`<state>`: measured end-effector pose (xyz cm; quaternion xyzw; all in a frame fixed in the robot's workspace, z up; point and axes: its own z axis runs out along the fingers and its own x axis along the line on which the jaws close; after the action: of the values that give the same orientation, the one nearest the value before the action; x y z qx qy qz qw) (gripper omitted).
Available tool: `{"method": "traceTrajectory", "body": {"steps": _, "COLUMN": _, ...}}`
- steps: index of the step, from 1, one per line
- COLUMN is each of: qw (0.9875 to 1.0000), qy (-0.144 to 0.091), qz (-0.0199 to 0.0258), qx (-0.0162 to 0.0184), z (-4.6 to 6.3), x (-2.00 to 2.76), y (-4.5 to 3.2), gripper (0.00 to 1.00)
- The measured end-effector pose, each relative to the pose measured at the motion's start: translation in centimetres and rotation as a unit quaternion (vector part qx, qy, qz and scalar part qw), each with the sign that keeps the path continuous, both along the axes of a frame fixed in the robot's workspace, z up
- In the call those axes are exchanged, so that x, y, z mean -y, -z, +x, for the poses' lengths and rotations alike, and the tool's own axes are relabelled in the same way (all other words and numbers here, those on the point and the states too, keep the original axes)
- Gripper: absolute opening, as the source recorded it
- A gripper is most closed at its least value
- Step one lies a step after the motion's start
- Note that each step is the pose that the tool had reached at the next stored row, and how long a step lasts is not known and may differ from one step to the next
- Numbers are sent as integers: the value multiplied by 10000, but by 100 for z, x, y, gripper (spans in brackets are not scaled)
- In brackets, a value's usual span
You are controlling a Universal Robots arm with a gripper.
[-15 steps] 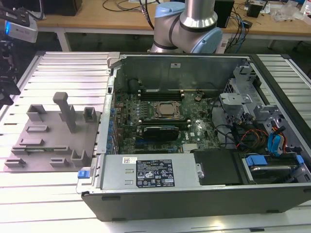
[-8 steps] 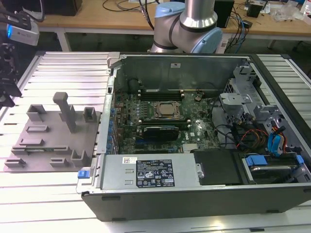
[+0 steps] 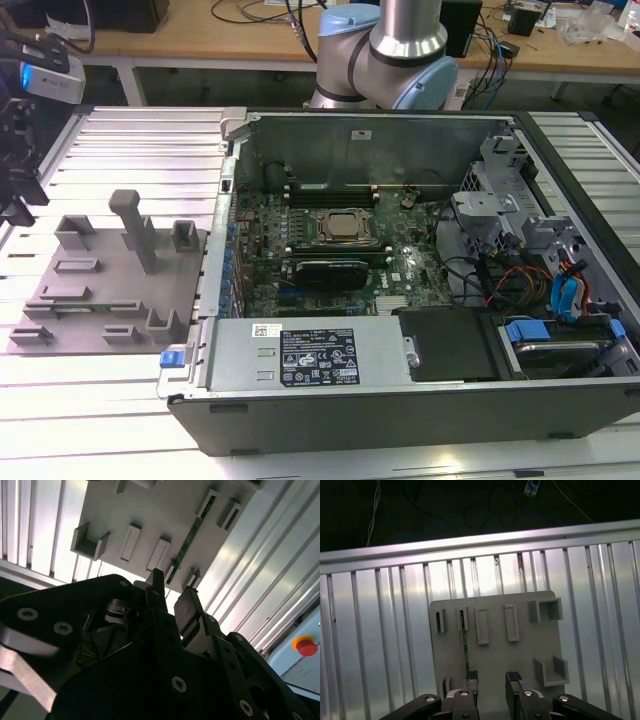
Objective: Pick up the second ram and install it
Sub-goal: 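Pick up the second ram and move it above second insertion slot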
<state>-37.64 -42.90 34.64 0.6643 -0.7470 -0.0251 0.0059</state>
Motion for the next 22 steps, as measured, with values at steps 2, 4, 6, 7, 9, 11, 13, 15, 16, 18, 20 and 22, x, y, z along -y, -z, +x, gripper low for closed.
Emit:
{"method": "traceTrajectory", "body": {"steps": 2, "qw": 10000, "qy": 0, "qz": 0, "qx": 0, "z": 0, "x": 0, "y": 16, "gripper": 34}}
{"method": "traceTrajectory", "body": {"steps": 4, "qw": 10000, "qy": 0, "qz": 0, "qx": 0, "z": 0, "x": 0, "y": 31, "gripper": 34}}
{"method": "traceTrajectory", "body": {"steps": 6, "qw": 10000, "qy": 0, "qz": 0, "qx": 0, "z": 0, "x": 0, "y": 59, "gripper": 34}}
{"method": "traceTrajectory", "body": {"steps": 7, "qw": 10000, "qy": 0, "qz": 0, "qx": 0, "z": 0, "x": 0, "y": 65, "gripper": 34}}
{"method": "traceTrajectory", "body": {"steps": 9, "qw": 10000, "qy": 0, "qz": 0, "qx": 0, "z": 0, "x": 1, "y": 87, "gripper": 34}}
{"method": "traceTrajectory", "body": {"steps": 11, "qw": 10000, "qy": 0, "qz": 0, "qx": 0, "z": 0, "x": 2, "y": 113, "gripper": 34}}
{"method": "traceTrajectory", "body": {"steps": 13, "qw": 10000, "qy": 0, "qz": 0, "qx": 0, "z": 0, "x": 2, "y": 139, "gripper": 34}}
{"method": "traceTrajectory", "body": {"steps": 15, "qw": 10000, "qy": 0, "qz": 0, "qx": 0, "z": 0, "x": 3, "y": 153, "gripper": 34}}
{"method": "traceTrajectory", "body": {"steps": 16, "qw": 10000, "qy": 0, "qz": 0, "qx": 0, "z": 0, "x": 4, "y": 163, "gripper": 34}}
{"method": "traceTrajectory", "body": {"steps": 18, "qw": 10000, "qy": 0, "qz": 0, "qx": 0, "z": 0, "x": 6, "y": 187, "gripper": 34}}
{"method": "traceTrajectory", "body": {"steps": 20, "qw": 10000, "qy": 0, "qz": 0, "qx": 0, "z": 0, "x": 6, "y": 209, "gripper": 34}}
{"method": "traceTrajectory", "body": {"steps": 22, "qw": 10000, "qy": 0, "qz": 0, "qx": 0, "z": 0, "x": 6, "y": 227, "gripper": 34}}
